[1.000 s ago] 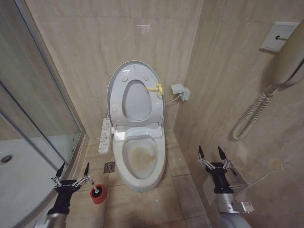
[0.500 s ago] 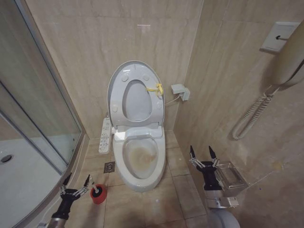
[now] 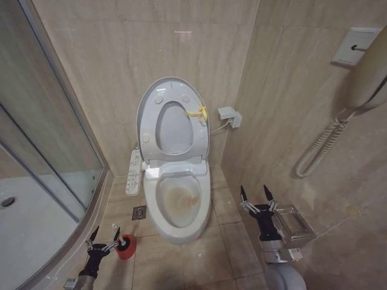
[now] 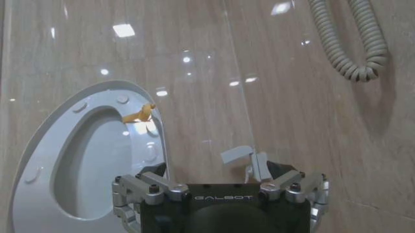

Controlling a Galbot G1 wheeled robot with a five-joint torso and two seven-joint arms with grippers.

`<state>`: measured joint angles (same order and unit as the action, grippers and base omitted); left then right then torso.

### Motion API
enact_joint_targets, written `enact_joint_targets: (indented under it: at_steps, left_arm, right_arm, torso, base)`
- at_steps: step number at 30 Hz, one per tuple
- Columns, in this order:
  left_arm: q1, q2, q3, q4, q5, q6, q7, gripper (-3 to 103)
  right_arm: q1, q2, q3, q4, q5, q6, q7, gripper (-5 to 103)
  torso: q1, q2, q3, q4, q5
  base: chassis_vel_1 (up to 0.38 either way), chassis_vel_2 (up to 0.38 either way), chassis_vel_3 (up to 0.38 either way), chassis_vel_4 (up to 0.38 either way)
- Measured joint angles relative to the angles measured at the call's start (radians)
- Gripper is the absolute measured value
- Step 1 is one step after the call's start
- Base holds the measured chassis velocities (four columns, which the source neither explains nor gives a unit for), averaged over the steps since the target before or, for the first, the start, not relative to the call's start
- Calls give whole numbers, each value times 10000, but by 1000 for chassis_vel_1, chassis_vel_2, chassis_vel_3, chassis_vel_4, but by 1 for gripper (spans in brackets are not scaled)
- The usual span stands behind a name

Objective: Open the toilet lid, clean the toilet bowl with a toilet brush, close the toilet lid, and flush.

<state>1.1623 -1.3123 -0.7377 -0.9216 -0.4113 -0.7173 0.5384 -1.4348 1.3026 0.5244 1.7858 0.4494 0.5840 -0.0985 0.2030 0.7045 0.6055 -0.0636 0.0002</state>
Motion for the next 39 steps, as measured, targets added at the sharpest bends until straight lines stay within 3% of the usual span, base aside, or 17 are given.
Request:
enact_joint_targets:
  at_steps: [5, 19, 20, 27, 28, 34, 35, 39]
  left_arm:
    - [-556, -83, 33, 531, 319, -35, -290, 100]
    - [-1323, -147, 23, 1333, 914, -132, -392, 100]
    - [-1336, -136, 25, 1372, 951, -132, -394, 86]
    - [-1270, -114, 39, 1457, 1007, -132, -380, 86]
    - [-1210, -114, 42, 1427, 1007, -129, -373, 58]
    - [-899, -115, 42, 1255, 995, -122, -328, 58]
    - [-827, -115, 40, 1197, 976, -122, -327, 32]
    - [-661, -103, 43, 983, 928, -112, -327, 32]
  right_arm:
    - [14, -62, -34, -77, 95, 54, -61, 100]
    - [476, -48, -221, -759, 163, 96, -224, 100]
    - [493, -32, -221, -785, 163, 98, -227, 100]
    - [549, 22, -228, -819, 157, 99, -232, 100]
    - [556, 37, -229, -819, 157, 98, -234, 100]
    - [560, 121, -225, -829, 114, 98, -252, 100]
    - [559, 144, -218, -841, 101, 99, -258, 100]
    - [540, 195, -211, -846, 57, 108, -276, 100]
  torso:
    - [0, 0, 0, -6, -1]
    - [-1, 0, 0, -5, -1]
    - [-1, 0, 0, -4, 0]
    - [-1, 0, 0, -4, -2]
    - [-1, 0, 0, -3, -3]
    - [-1, 0, 0, -3, -2]
    - [-1, 0, 0, -3, -3]
    - [-1, 0, 0, -4, -3]
  base:
    - [0, 0, 0, 0]
    - [0, 0, 0, 0]
    - [0, 0, 0, 0]
    - [0, 0, 0, 0]
    - [0, 0, 0, 0]
    - [0, 0, 0, 0]
    - [0, 0, 0, 0]
    - [0, 0, 0, 0]
